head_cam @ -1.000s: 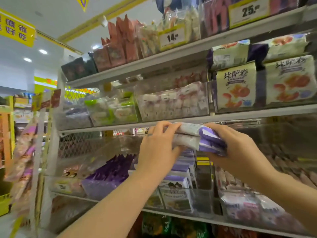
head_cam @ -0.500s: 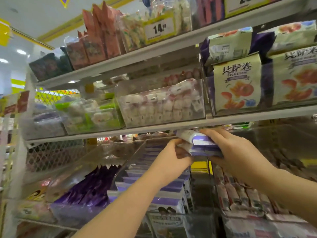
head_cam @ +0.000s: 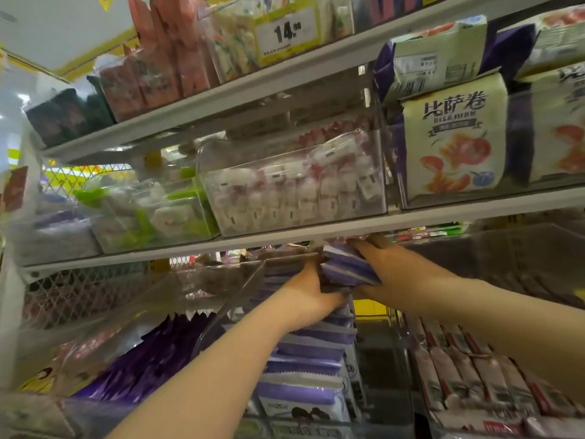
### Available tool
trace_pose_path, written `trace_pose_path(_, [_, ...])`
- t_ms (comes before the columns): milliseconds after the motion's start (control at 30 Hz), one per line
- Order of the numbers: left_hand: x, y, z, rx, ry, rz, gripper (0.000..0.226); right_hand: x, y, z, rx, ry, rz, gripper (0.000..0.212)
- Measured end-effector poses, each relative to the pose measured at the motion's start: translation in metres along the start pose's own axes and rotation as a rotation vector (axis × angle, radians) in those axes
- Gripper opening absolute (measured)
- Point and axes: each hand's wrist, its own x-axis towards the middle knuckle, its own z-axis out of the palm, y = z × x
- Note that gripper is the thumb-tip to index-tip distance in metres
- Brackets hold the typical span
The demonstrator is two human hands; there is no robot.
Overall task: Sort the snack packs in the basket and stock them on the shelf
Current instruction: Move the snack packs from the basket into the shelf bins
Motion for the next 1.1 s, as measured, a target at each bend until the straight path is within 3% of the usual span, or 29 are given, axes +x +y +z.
trace_pose_path(233, [0.003, -0.014, 0.004, 0.046, 0.056, -0.023, 0.066, 0.038, 0.019, 0.007, 0.033, -0.135, -0.004, 0.063])
trace_pose_path(467, [-0.005, -0.016, 0.007, 0.238, 0.124, -0.085, 0.064, 0.077, 0.01, 0.026, -0.053, -0.271, -0.055, 0.029])
trace_pose_path(733, [-0.011, -0.015, 0.009, 0.426, 0.06, -0.061, 0.062, 0.088, 0.013, 0.036, -0.11, -0.263, -0.094, 0.032])
trace_pose_path(833, [-0.013, -0.014, 0.008, 0.425, 0.063, -0.052, 0.06, 0.088, 0.011, 0.039, -0.122, -0.293, 0.026, 0.027])
trace_pose_path(900, [-0.014, -0.013, 0.005, 0.425, 0.053, -0.047, 0.058, 0.087, 0.006, 0.039, -0.085, -0.406, 0.158, 0.018])
trace_pose_path(1000, [-0.017, -0.015, -0.002, 0.431, 0.004, -0.047, 0.058, 0.088, -0.002, 0.031, -0.099, -0.459, 0.213, 0.036])
trace_pose_path(1100, [-0.025, -0.022, -0.01, 0.415, -0.063, -0.025, 0.061, 0.089, 0.001, 0.03, -0.027, -0.45, 0.216, 0.042])
